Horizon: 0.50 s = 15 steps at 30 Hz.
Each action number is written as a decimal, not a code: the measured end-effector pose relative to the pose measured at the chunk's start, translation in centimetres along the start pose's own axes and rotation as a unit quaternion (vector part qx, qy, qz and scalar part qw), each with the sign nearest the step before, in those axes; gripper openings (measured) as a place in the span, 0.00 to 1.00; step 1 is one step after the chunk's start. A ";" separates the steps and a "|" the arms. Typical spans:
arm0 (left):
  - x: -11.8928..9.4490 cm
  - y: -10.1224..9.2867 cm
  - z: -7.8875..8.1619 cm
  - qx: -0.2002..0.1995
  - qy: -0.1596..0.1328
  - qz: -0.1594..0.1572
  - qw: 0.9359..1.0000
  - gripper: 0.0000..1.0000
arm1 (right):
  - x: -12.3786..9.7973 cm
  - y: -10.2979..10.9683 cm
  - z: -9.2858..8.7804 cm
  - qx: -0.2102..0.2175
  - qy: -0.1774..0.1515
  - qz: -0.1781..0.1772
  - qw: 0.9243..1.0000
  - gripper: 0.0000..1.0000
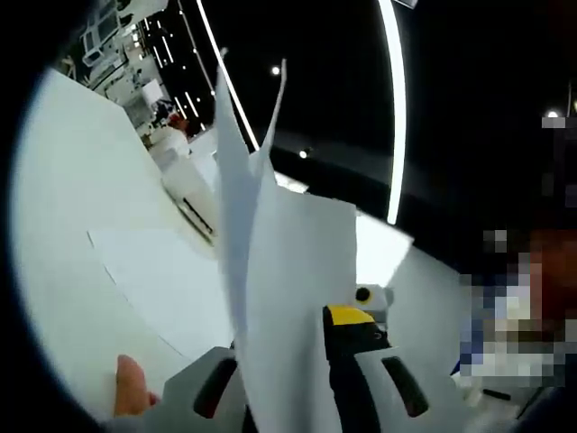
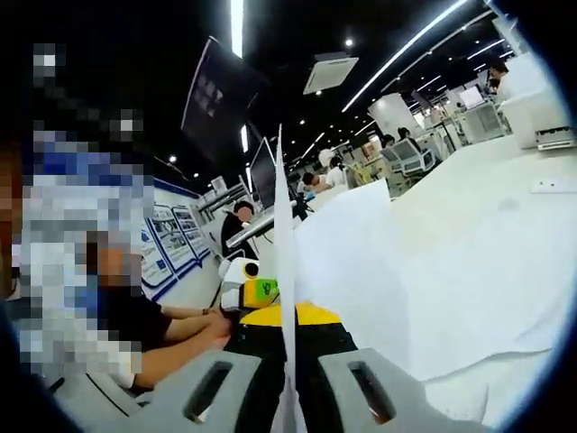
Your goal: Organize the stack of printing papers by aligning and flattening the scattered papers on the table
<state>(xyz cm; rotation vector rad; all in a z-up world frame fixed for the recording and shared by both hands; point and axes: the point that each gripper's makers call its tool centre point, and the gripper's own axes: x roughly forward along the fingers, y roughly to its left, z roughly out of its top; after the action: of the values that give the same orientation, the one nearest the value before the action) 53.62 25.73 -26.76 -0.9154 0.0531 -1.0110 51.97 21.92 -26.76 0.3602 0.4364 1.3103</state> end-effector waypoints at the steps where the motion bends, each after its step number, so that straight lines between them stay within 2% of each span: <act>1: 0.0 0.0 0.0 0.000 0.000 0.000 1.000 0.16 | 0.0 0.0 0.0 0.000 0.000 0.001 1.000 0.00; 15: 0.0 -0.1 -0.2 -0.001 0.002 -0.001 1.000 0.12 | 0.3 0.1 -0.1 0.006 -0.003 -0.001 1.000 0.00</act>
<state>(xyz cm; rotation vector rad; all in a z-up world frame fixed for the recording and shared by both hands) 53.44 25.58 -26.79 -0.9164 0.0562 -1.0145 51.87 22.23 -26.85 0.3743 0.4395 1.3056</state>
